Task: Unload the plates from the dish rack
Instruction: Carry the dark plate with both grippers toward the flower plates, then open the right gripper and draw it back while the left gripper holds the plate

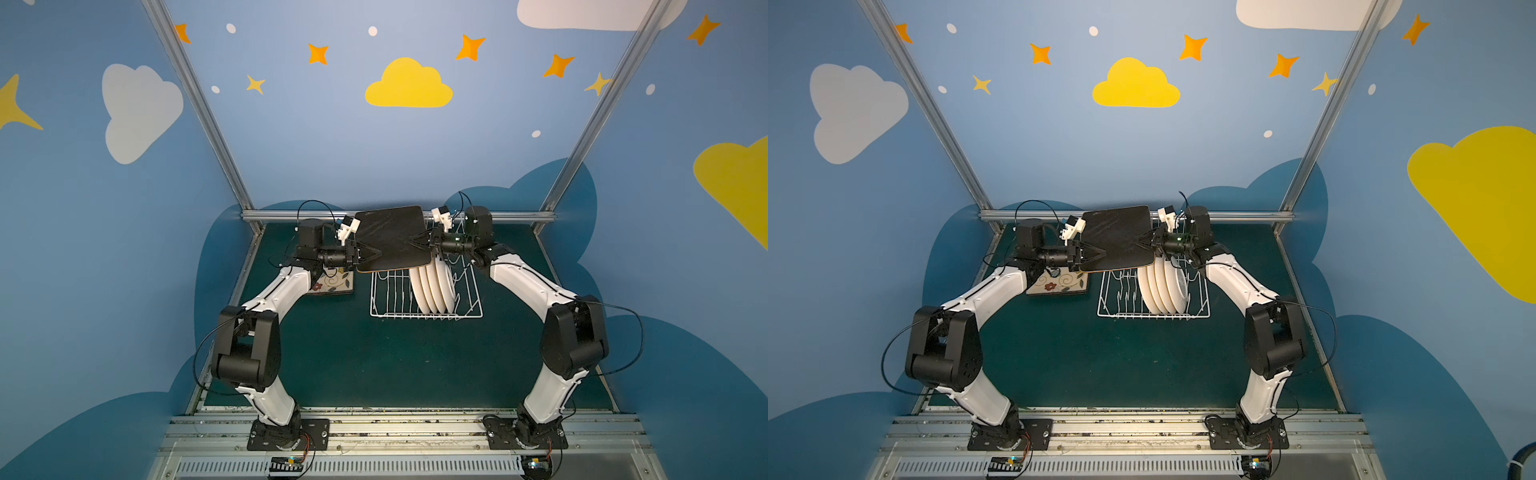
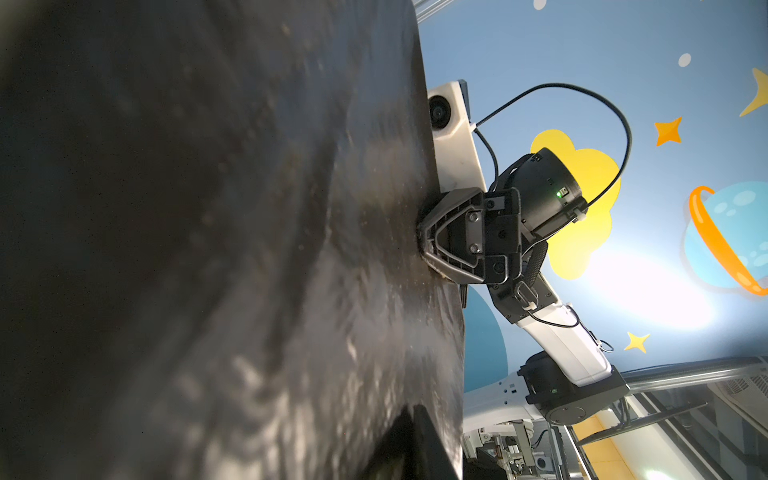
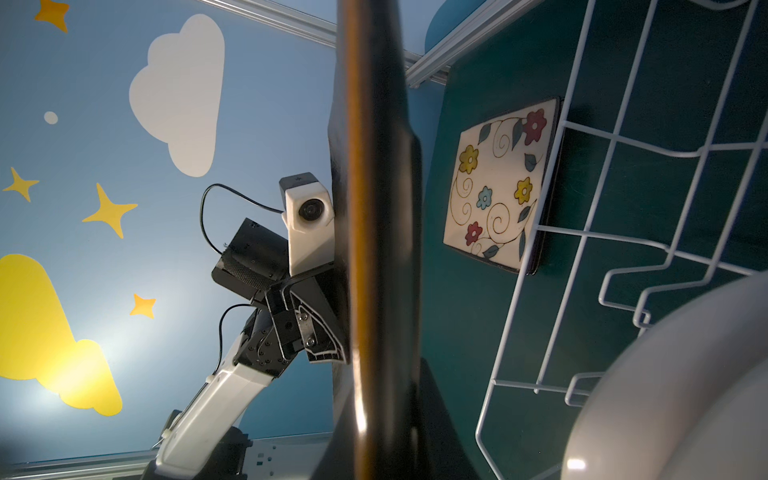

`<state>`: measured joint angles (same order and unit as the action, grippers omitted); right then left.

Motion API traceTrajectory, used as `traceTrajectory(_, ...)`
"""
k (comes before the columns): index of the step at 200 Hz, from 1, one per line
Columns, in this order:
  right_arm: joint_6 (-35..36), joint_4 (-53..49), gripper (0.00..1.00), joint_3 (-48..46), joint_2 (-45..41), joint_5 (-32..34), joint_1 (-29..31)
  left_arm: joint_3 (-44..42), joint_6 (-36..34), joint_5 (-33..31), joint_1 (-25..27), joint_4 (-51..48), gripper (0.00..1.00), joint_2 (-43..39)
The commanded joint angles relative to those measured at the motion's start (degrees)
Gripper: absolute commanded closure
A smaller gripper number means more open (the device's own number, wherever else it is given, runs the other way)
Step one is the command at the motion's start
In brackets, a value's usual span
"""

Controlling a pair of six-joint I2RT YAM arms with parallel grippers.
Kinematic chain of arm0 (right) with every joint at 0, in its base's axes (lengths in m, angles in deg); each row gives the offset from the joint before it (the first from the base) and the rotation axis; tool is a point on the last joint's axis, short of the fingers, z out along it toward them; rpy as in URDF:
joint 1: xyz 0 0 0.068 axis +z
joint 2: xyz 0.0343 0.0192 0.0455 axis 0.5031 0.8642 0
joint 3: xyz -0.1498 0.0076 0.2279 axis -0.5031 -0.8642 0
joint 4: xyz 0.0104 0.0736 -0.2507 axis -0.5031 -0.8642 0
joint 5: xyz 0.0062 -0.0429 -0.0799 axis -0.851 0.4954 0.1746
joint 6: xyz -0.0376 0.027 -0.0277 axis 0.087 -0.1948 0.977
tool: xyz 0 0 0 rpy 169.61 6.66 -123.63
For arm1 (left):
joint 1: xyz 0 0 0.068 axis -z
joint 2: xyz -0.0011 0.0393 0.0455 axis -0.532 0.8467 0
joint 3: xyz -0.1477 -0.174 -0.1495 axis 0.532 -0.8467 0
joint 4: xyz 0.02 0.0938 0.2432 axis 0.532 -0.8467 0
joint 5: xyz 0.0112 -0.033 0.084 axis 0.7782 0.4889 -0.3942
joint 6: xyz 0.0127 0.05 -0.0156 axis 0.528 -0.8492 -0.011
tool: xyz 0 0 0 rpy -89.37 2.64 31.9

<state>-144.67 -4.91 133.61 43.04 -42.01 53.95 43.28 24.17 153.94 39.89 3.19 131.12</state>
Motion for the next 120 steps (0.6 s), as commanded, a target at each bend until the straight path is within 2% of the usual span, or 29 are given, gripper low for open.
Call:
traceTrajectory(1, 7.4, 3.4, 0.77, 1.8, -2.8, 0.7, 1.5, 2.8, 4.4, -0.1, -1.1, -0.1, 0.97, -3.8)
traceTrajectory(18, 7.4, 2.8, 0.66, 1.8, -3.0, 1.5, 1.6, 3.1, 4.3, -0.2, -1.6, 0.2, 0.97, -4.4)
traceTrajectory(37, 7.3, 1.9, 0.48, 1.8, -3.3, 2.7, 1.6, 3.6, 4.4, 0.3, -2.0, 0.3, 0.97, -4.9)
traceTrajectory(65, 7.9, 1.0, 0.35, 1.8, -3.6, 4.2, 1.6, 3.9, 3.6, 0.6, -2.9, -0.4, 0.97, -6.1)
traceTrajectory(84, 9.9, -1.7, 0.21, 2.0, -4.5, 5.8, 1.5, 4.1, 1.8, 0.6, -3.8, -2.0, 0.97, -7.1)
traceTrajectory(104, 12.9, -5.2, 0.14, 2.0, -5.8, 8.1, 1.4, 4.8, -0.7, 1.2, -5.0, -4.6, 0.97, -8.0)
traceTrajectory(120, 16.0, -8.1, 0.12, 1.6, -7.2, 10.2, 1.2, 6.1, -4.1, 1.6, -6.3, -8.7, 0.97, -8.5)
